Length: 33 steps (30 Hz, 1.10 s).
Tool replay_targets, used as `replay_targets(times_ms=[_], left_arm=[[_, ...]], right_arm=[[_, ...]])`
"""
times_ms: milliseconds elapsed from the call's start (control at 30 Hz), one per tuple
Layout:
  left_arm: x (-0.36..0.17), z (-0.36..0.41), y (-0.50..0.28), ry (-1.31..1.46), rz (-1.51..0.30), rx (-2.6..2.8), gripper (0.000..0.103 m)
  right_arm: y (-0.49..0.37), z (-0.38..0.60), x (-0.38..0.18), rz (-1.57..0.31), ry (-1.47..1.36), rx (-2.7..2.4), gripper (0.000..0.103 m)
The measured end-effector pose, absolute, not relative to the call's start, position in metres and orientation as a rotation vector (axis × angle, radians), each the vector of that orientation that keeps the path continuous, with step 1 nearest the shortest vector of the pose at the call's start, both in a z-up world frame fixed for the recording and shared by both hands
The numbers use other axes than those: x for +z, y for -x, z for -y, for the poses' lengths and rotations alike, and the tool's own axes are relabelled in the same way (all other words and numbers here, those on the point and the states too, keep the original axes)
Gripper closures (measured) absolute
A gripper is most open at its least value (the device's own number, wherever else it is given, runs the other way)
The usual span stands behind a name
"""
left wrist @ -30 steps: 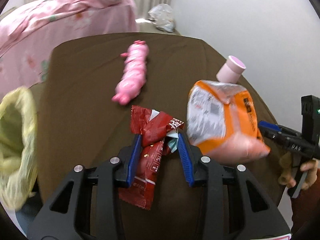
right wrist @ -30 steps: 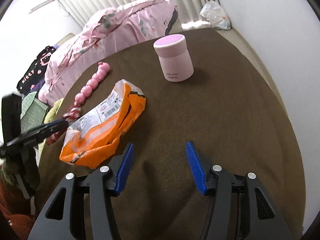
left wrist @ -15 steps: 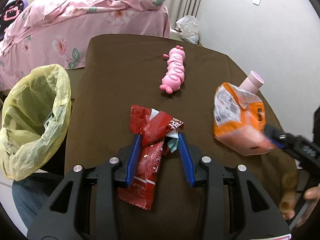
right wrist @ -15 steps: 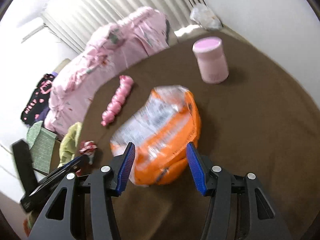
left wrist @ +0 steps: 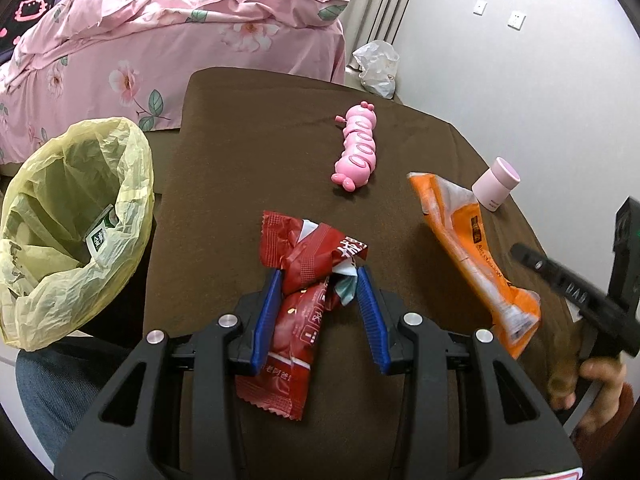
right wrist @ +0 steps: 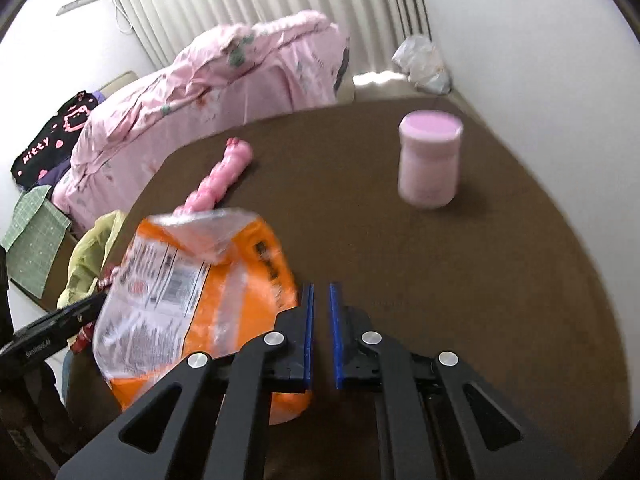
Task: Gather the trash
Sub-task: 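Grasp the orange-white snack bag with the right tool while the left tool holds the red wrapper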
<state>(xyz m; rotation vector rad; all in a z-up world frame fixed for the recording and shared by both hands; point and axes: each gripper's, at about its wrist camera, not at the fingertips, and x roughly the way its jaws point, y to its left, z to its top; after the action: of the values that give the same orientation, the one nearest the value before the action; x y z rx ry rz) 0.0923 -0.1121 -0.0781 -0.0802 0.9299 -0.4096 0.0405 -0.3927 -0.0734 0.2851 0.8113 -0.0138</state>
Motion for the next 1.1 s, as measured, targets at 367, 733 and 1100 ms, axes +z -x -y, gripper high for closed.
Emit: replay_targets(times_ms=[367, 733, 1100], left_arm=[[-0.065, 0.099, -0.087, 0.116, -0.876, -0.443, 0.06], [-0.054, 0.063, -0.092, 0.143, -0.826, -0.418, 0.058], [-0.084, 0.111, -0.102, 0.004, -0.955, -0.468, 0.074]], right_arm=[[-0.019, 0.367, -0.078, -0.841, -0.387, 0.089, 0.054], [-0.02, 0.32, -0.091, -0.868, -0.199, 0.161, 0.087], [-0.006, 0.355, -0.049, -0.717, -0.167, 0.085, 0.093]])
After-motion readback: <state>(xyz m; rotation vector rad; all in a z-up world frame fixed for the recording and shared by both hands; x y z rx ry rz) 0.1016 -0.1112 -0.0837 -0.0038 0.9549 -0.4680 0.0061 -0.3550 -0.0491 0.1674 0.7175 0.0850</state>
